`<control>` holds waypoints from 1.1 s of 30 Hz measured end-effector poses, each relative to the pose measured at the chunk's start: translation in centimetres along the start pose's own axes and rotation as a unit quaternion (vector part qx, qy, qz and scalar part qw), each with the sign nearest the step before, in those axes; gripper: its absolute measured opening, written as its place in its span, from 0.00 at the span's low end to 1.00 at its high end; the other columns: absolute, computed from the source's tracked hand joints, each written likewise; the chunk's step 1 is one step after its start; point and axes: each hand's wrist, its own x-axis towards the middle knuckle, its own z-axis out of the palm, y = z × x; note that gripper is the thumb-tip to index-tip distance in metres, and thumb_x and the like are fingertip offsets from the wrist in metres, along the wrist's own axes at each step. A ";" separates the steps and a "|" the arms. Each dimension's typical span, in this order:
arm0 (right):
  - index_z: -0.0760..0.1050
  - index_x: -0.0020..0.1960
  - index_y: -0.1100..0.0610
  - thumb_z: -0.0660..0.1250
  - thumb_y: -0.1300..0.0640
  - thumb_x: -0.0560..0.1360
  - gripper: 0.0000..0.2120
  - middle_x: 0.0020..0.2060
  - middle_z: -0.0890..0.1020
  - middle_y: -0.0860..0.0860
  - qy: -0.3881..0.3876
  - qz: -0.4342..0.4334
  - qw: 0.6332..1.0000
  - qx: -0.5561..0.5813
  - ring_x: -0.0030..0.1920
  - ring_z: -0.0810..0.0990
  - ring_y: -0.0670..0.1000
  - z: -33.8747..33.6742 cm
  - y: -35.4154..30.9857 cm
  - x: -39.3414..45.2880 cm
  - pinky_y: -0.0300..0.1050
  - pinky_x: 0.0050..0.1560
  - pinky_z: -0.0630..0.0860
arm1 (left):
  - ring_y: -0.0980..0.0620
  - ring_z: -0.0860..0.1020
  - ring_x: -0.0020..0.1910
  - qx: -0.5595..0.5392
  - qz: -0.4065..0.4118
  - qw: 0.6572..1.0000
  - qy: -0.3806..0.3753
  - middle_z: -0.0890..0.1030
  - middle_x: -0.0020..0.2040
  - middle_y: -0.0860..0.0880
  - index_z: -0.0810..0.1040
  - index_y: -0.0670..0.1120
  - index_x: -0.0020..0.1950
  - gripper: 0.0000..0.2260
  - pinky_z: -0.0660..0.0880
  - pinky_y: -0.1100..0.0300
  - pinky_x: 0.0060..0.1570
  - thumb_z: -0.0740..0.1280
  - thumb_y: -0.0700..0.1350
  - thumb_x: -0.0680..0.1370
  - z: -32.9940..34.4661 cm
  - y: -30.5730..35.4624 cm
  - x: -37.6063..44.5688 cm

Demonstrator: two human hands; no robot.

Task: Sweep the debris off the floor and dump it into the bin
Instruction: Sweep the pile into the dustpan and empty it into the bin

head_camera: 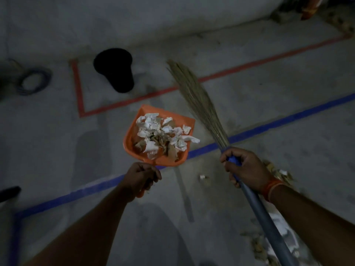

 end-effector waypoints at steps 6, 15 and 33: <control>0.76 0.46 0.62 0.64 0.70 0.77 0.05 0.32 0.75 0.64 -0.003 -0.002 1.000 0.011 0.23 0.73 0.58 1.8 -6.1 13.8 0.46 0.24 0.73 | 0.54 0.66 0.17 -0.008 -0.022 0.998 0.060 0.74 0.21 0.47 0.79 0.31 0.40 0.14 0.61 0.69 0.18 0.54 0.26 0.77 -9.8 8.9 8.4; 0.78 0.45 0.60 0.64 0.70 0.76 0.08 0.33 0.75 0.58 -0.037 0.022 0.999 0.019 0.23 0.72 0.57 5.9 -13.0 34.3 0.48 0.27 0.73 | 0.51 0.68 0.23 0.005 -0.062 0.990 0.128 0.77 0.30 0.42 0.82 0.38 0.37 0.15 0.63 0.64 0.25 0.59 0.30 0.77 -26.4 16.2 25.4; 0.78 0.46 0.62 0.65 0.71 0.77 0.07 0.31 0.74 0.62 -0.016 0.072 0.997 0.015 0.22 0.72 0.57 15.1 -18.0 58.5 0.49 0.26 0.73 | 0.49 0.76 0.29 0.224 -0.129 0.956 0.137 0.81 0.31 0.44 0.84 0.40 0.36 0.13 0.71 0.59 0.29 0.64 0.38 0.79 -43.8 24.3 53.2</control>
